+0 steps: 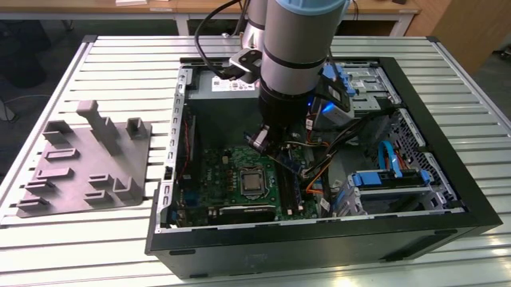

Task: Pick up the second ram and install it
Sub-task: 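Insert the second ram into the second slot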

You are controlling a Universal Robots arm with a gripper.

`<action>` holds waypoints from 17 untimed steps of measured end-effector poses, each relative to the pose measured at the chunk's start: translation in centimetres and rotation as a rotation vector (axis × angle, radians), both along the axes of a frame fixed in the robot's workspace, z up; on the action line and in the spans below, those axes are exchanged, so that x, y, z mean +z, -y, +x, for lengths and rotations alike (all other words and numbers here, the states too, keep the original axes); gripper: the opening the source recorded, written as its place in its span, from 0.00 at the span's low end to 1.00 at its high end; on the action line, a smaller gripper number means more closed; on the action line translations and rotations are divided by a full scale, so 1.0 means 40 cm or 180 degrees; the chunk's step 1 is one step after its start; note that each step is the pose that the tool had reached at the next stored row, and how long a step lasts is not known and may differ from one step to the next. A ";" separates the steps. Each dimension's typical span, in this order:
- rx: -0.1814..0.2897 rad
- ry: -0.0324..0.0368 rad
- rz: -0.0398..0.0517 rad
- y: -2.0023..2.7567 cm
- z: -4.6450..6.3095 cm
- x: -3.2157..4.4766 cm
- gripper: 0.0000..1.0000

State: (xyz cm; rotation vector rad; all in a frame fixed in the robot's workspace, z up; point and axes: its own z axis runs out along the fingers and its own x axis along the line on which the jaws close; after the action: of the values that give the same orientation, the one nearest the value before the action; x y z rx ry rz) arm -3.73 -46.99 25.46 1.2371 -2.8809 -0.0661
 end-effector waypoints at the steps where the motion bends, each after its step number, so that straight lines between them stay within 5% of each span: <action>1: -0.0016 0.0000 -0.0001 0.000 0.000 0.000 0.14; 17: -0.0284 0.0000 -0.0012 0.000 0.000 -0.001 0.14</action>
State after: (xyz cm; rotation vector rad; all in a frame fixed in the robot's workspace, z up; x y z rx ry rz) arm -3.73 -46.99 25.41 1.1075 -2.9338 -0.0610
